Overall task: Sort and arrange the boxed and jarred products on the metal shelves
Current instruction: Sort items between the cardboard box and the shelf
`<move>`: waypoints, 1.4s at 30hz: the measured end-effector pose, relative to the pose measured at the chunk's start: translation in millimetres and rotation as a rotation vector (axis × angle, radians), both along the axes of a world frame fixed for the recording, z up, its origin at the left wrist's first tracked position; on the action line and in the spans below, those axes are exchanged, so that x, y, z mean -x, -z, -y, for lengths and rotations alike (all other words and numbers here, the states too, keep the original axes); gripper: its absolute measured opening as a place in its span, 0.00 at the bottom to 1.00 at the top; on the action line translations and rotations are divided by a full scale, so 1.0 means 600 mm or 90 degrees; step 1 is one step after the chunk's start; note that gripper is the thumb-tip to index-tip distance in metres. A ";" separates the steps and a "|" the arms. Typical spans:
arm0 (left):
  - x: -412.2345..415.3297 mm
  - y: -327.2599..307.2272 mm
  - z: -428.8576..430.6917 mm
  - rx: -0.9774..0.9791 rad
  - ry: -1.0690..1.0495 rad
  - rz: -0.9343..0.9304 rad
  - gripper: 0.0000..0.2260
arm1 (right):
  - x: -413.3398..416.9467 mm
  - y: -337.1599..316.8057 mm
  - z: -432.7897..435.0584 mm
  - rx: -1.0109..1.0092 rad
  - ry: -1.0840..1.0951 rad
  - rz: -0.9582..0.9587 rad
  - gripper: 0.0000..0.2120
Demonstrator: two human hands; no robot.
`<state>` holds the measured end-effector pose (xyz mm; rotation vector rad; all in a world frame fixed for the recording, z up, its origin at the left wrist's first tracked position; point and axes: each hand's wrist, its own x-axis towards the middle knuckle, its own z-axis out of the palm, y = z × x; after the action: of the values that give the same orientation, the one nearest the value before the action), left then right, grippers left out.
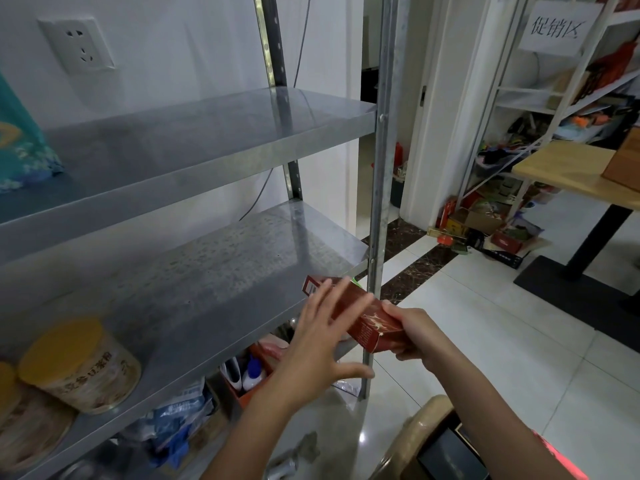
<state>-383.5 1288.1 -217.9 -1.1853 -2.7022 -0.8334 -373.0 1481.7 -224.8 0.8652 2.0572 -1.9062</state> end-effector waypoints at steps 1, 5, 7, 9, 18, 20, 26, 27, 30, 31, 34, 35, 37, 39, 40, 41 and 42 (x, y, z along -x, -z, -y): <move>0.000 0.003 -0.002 0.031 0.021 -0.105 0.39 | -0.002 -0.003 0.000 0.003 -0.014 0.009 0.18; 0.000 0.004 -0.015 -0.097 -0.015 -0.236 0.19 | -0.011 -0.011 -0.002 0.022 -0.079 0.037 0.26; -0.002 0.001 -0.015 -0.128 -0.031 -0.184 0.14 | -0.016 -0.013 -0.013 0.062 -0.093 0.034 0.35; -0.002 -0.007 -0.012 -0.199 -0.100 -0.031 0.13 | -0.020 -0.012 -0.023 0.103 -0.081 -0.003 0.41; 0.015 -0.019 -0.033 -0.711 -0.277 0.677 0.14 | -0.069 0.045 -0.041 0.027 -0.112 -0.216 0.19; 0.015 -0.007 -0.042 -0.716 -0.261 0.748 0.18 | -0.079 0.051 -0.051 0.088 -0.058 -0.233 0.20; 0.025 0.019 -0.081 -0.522 -0.259 0.584 0.24 | -0.116 0.054 -0.112 0.003 -0.012 -0.211 0.17; 0.027 0.026 -0.090 -0.490 -0.232 0.567 0.24 | -0.124 0.055 -0.124 -0.011 -0.014 -0.201 0.16; 0.031 0.051 -0.118 -0.400 -0.186 0.558 0.18 | -0.152 0.061 -0.152 -0.019 -0.010 -0.170 0.16; 0.033 0.059 -0.128 -0.378 -0.194 0.563 0.16 | -0.161 0.065 -0.159 -0.019 0.004 -0.160 0.16; 0.034 0.084 -0.163 -0.380 -0.229 0.631 0.16 | -0.189 0.083 -0.178 -0.010 0.101 -0.136 0.15; 0.032 0.093 -0.178 -0.382 -0.239 0.656 0.16 | -0.197 0.090 -0.183 0.000 0.145 -0.131 0.15; 0.026 0.115 -0.208 -0.372 -0.248 0.685 0.17 | -0.213 0.107 -0.193 0.020 0.243 -0.126 0.14; 0.018 0.137 -0.238 -0.332 -0.230 0.688 0.17 | -0.229 0.124 -0.202 0.034 0.328 -0.120 0.12; 0.013 0.148 -0.252 -0.304 -0.213 0.693 0.16 | -0.239 0.134 -0.206 0.039 0.363 -0.116 0.11; 0.008 0.158 -0.264 -0.277 -0.194 0.704 0.16 | -0.249 0.143 -0.209 0.043 0.394 -0.110 0.12; 0.002 0.168 -0.276 -0.248 -0.175 0.718 0.16 | -0.260 0.153 -0.214 0.047 0.422 -0.104 0.12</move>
<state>-384.6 1453.9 -318.6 -0.2086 -2.9927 -2.3543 -216.7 1609.8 -316.6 1.5670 1.9140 -2.4185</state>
